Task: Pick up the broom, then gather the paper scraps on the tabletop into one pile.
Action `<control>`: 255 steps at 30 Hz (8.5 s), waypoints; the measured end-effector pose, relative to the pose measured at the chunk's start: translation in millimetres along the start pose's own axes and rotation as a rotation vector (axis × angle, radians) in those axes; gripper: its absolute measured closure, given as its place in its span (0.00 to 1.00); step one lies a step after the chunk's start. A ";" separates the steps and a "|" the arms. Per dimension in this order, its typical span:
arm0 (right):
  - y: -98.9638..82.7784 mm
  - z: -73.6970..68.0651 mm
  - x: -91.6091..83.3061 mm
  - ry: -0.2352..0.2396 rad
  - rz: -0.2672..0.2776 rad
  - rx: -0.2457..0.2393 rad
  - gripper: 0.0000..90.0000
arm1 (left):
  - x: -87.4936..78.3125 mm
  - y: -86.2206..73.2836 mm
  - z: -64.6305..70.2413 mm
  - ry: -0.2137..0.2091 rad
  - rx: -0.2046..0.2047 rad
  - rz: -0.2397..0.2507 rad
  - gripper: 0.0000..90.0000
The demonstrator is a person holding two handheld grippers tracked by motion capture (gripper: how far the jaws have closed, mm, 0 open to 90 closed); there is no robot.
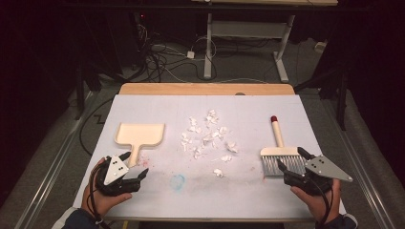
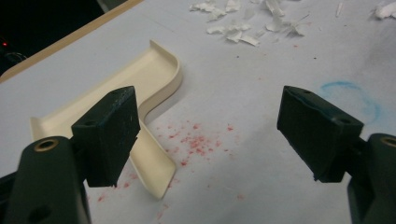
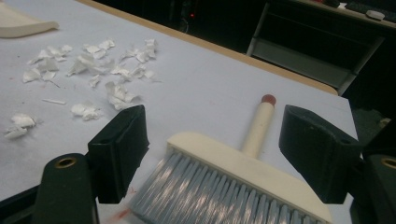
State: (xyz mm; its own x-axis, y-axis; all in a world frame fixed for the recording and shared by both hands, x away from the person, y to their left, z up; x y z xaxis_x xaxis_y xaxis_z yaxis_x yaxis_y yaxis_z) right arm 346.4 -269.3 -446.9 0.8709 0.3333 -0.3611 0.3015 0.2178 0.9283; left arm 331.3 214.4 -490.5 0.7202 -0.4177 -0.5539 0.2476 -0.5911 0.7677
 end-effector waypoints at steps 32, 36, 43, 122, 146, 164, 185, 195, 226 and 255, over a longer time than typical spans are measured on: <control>39.4 44.5 111.4 -0.056 -0.395 0.158 0.24 | 6.6 -5.9 8.4 -0.037 0.016 -0.045 0.23; 20.6 58.0 130.0 -0.090 -0.482 0.207 0.25 | 8.2 -6.2 9.5 -0.038 0.019 -0.051 0.23; -15.5 63.6 150.3 -0.082 -0.645 0.292 0.29 | 8.2 -5.2 9.0 -0.025 0.047 -0.058 0.23; 103.1 -123.2 24.6 0.255 0.129 0.021 0.79 | 81.2 192.2 142.8 -0.486 -0.075 0.252 0.50; 111.0 -112.6 5.3 0.500 0.080 -0.144 0.51 | 57.6 178.6 122.9 -0.509 0.059 0.173 0.73; 39.1 -149.6 27.6 0.809 -0.255 -0.418 0.45 | 36.7 145.0 122.2 -0.650 0.339 0.100 0.73; 29.4 -148.2 40.0 0.852 -0.272 -0.417 0.75 | 30.8 150.8 95.2 -0.556 0.227 0.196 0.38; 41.7 -119.9 45.5 0.736 -0.241 -0.315 0.75 | 4.9 98.5 28.0 -0.177 0.125 0.185 0.25; 69.2 -51.0 76.5 0.403 -0.157 -0.143 0.75 | -5.0 -7.9 14.8 -0.028 0.005 -0.063 0.22; 57.5 -35.7 88.7 0.269 -0.189 -0.161 0.75 | 1.6 -9.6 16.9 -0.056 0.013 -0.090 0.21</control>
State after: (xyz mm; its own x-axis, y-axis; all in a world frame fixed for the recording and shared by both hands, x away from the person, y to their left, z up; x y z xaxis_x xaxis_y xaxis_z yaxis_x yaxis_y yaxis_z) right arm 427.2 -194.4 -428.7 0.6657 0.4982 -0.5555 0.3636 0.4335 0.8245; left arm 319.1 207.7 -504.2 0.6582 -0.4005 -0.6375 0.3009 -0.6363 0.7104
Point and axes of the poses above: each handheld gripper's, and its own axes: x roughly forward along the jaws, y roughly out of its top, z roughly to its right, the point moved 7 cm from there along x, roughly forward along the jaws, and after that the axes turned 8 degrees about x, right-handed, at the moved point
